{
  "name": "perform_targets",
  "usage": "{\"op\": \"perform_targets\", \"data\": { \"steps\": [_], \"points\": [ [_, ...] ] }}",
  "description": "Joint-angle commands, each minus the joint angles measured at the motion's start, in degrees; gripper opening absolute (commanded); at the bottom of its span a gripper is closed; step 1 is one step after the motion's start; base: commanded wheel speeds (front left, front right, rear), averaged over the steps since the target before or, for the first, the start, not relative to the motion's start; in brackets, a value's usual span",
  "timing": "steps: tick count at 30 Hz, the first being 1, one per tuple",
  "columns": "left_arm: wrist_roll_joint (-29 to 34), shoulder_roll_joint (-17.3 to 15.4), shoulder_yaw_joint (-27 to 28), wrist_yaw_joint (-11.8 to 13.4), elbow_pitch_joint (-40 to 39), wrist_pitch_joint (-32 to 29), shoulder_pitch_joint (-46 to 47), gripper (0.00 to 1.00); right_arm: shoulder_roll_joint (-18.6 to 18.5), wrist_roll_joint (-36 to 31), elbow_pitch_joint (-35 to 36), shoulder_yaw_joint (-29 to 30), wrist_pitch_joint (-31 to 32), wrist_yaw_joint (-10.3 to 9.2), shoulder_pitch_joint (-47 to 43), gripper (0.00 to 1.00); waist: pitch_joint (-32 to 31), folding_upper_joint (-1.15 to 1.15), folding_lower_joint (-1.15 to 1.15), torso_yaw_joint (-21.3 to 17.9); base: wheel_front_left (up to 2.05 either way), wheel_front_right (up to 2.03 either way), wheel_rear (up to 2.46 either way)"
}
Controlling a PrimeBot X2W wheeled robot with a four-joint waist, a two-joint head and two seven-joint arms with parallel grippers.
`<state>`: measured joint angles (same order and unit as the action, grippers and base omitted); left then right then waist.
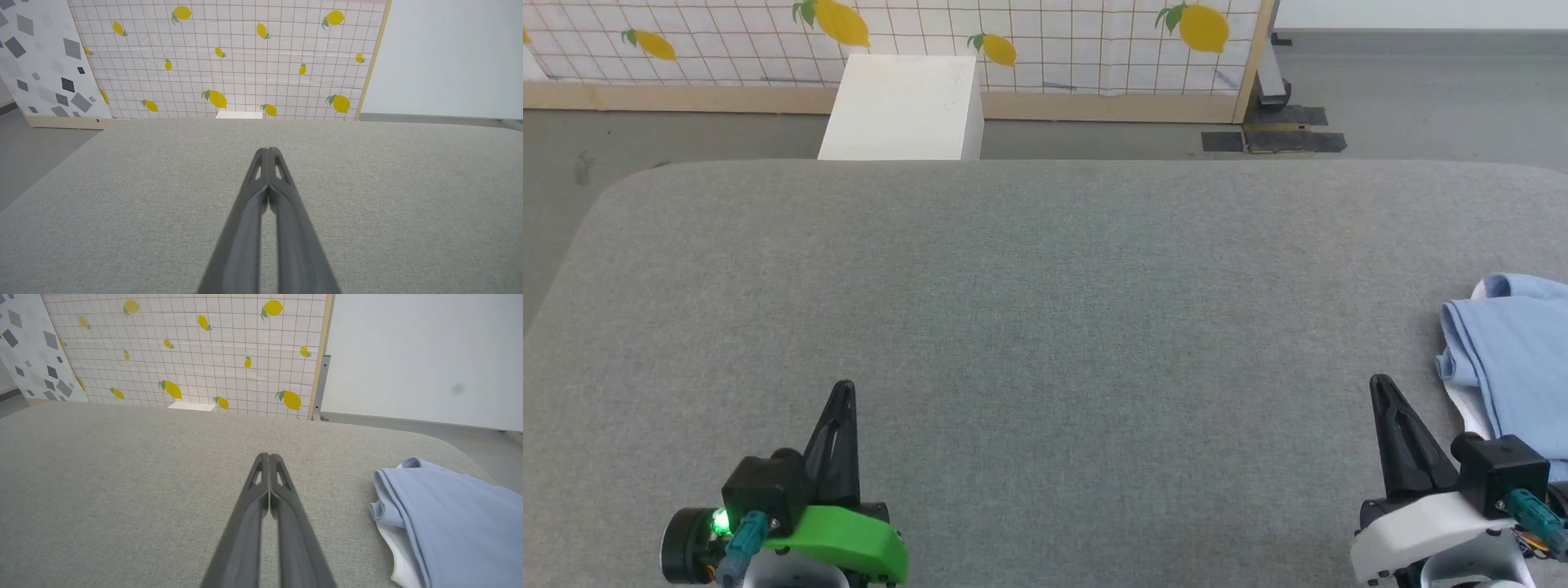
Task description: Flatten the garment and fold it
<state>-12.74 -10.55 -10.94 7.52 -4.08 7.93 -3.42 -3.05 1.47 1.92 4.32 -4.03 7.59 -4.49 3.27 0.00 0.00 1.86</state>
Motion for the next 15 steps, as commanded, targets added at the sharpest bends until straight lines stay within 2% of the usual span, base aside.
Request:
{"op": "perform_targets", "data": {
  "steps": [1,15],
  "points": [
    [0.7,0.7,0.6,-0.6,0.4,-0.3,1.2,0.0,0.1,-0.4,-0.2,-0.3,0.3,-0.05,1.3,0.0,-0.1,0.0,0.0,0.0,0.0,0.0,0.0],
    [3.3,2.1,2.8,-2.0,1.2,-1.9,1.6,0.0,0.1,-0.7,-0.6,-1.1,1.1,-0.06,2.0,0.0,-0.8,0.0,0.0,-0.4,0.0,0.0,0.0]
  ]
}}
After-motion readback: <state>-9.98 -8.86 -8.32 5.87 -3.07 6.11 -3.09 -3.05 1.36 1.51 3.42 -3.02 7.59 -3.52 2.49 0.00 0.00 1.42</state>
